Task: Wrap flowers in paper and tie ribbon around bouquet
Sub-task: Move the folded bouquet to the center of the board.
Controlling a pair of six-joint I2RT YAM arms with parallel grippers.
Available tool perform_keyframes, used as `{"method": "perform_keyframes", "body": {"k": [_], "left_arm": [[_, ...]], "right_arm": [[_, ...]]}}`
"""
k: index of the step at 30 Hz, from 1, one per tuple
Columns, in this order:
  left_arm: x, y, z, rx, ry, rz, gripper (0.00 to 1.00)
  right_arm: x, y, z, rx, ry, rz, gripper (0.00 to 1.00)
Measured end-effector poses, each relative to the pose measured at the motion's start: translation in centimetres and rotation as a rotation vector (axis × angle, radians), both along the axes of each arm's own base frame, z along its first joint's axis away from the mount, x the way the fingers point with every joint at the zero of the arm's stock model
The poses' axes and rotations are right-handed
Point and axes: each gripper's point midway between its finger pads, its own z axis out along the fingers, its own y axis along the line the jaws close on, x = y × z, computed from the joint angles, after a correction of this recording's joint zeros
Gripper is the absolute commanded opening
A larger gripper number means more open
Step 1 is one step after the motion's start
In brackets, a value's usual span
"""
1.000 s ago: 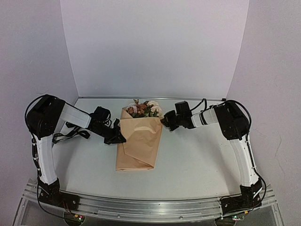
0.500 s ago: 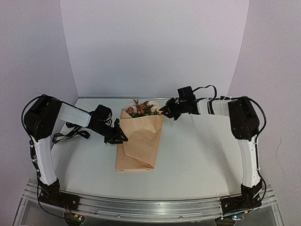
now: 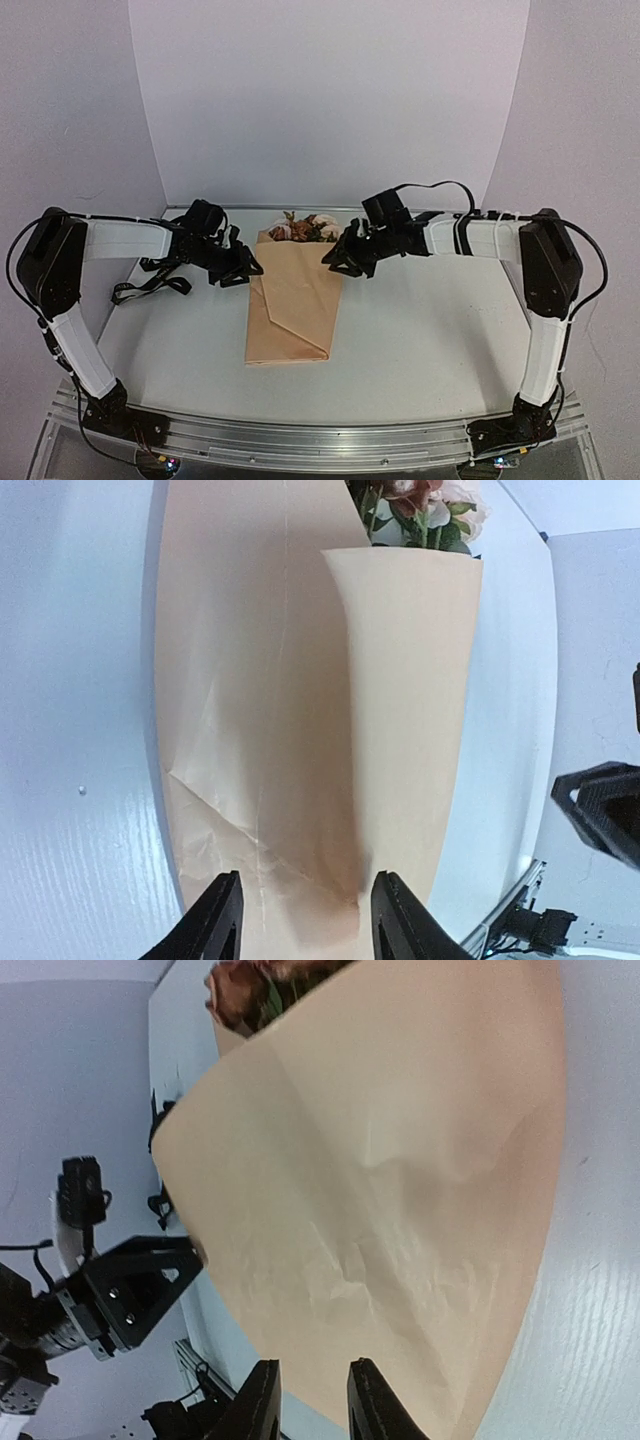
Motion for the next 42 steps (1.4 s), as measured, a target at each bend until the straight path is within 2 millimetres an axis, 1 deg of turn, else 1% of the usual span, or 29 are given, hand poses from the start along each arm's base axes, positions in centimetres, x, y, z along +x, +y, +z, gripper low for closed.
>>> {"method": "perform_keyframes", "body": {"k": [3,4,7,9,12,15,19,22,29,34,38,42], "left_arm": [[-0.3,0.3,-0.6,0.017,-0.001,-0.01,0.67],[-0.6,0.5,-0.9,0.019,-0.002,-0.015,0.69],[-2.2,0.9,-1.8,0.018,0.011,-0.038,0.71],[-2.7,0.9,-2.0,0.013,0.019,-0.052,0.71],[-2.8,0.8,-2.0,0.008,0.007,-0.068,0.71],[-2.6,0.6,-1.9,-0.002,-0.011,-0.074,0.72],[-2.8,0.5,-2.5,-0.012,-0.016,-0.079,0.72],[-2.9,0.4,-3.4,-0.001,-0.004,-0.083,0.68],[-3.2,-0.4,-6.7,0.048,0.053,-0.097,0.51],[-2.0,-1.9,-6.8,0.069,0.034,-0.098,0.42],[-0.9,-3.6,-7.1,0.076,0.028,-0.096,0.38],[0.9,-5.9,-7.2,0.063,0.017,-0.096,0.37]], "right_arm": [[-2.4,2.0,-1.6,-0.029,0.022,0.061,0.32],[-3.1,2.6,-2.2,-0.037,0.029,0.081,0.32],[-4.6,4.3,-4.3,-0.073,0.057,0.125,0.34],[-5.3,5.2,-5.3,-0.091,0.068,0.144,0.35],[-5.8,6.0,-6.7,-0.118,0.085,0.157,0.36],[-5.7,6.4,-7.5,-0.134,0.093,0.159,0.37],[-5.4,7.3,-7.9,-0.138,0.094,0.164,0.37],[-5.4,7.6,-8.1,-0.139,0.094,0.167,0.37],[-5.7,7.3,-8.6,-0.171,0.092,0.169,0.37],[-5.6,6.3,-8.8,-0.22,0.075,0.162,0.37],[-5.2,4.9,-8.4,-0.241,0.06,0.146,0.37],[-4.0,1.9,-8.6,-0.272,0.065,0.103,0.38]]}}
